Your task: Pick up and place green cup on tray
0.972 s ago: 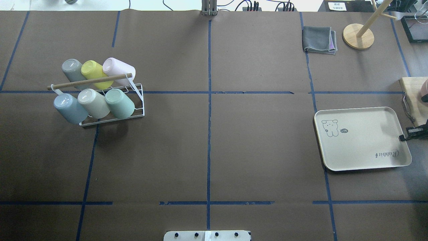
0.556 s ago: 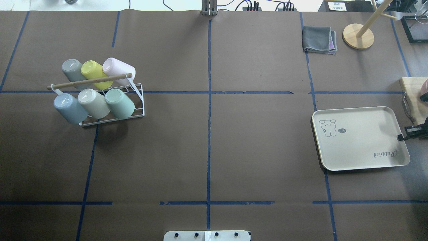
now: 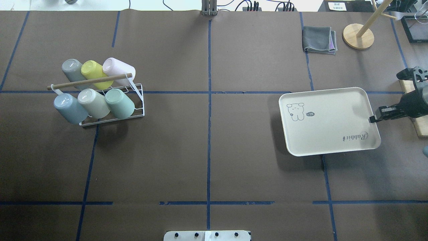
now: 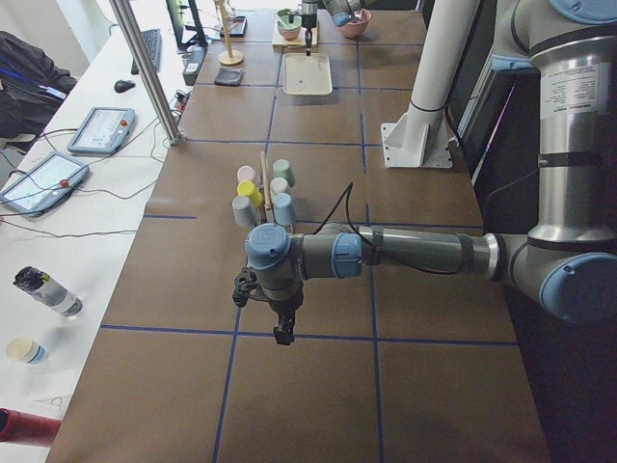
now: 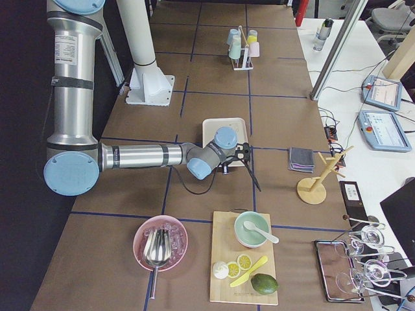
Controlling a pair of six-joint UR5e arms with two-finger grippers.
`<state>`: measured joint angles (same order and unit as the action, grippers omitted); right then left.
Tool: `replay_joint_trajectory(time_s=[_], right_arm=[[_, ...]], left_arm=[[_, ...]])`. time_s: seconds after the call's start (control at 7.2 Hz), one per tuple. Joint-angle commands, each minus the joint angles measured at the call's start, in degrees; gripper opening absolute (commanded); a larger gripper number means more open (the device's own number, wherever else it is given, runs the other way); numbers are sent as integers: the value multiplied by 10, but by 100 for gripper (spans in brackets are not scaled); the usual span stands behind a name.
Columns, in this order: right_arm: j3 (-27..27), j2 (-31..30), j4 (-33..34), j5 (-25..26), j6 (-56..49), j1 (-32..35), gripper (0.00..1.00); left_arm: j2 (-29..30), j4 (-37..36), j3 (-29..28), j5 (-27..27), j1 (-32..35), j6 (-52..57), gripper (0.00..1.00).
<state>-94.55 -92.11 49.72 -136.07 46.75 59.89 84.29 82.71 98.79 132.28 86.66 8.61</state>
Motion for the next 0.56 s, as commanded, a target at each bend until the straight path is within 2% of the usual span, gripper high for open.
replay_joint_trajectory(time_s=[0.0,0.14,0.28,0.42], right_arm=[[-27,96,55,5,124,-52,0],[-37,130,95,8,152,-77,0],[-55,171,156,36,153,-98,0],[-66,201,205,88,160,-139,0]], left_arm=[[2,0,0,0,0,0,100],[2,0,0,0,0,0,100],[2,0,-1,0,0,0,100],[2,0,-1,0,0,0,100]])
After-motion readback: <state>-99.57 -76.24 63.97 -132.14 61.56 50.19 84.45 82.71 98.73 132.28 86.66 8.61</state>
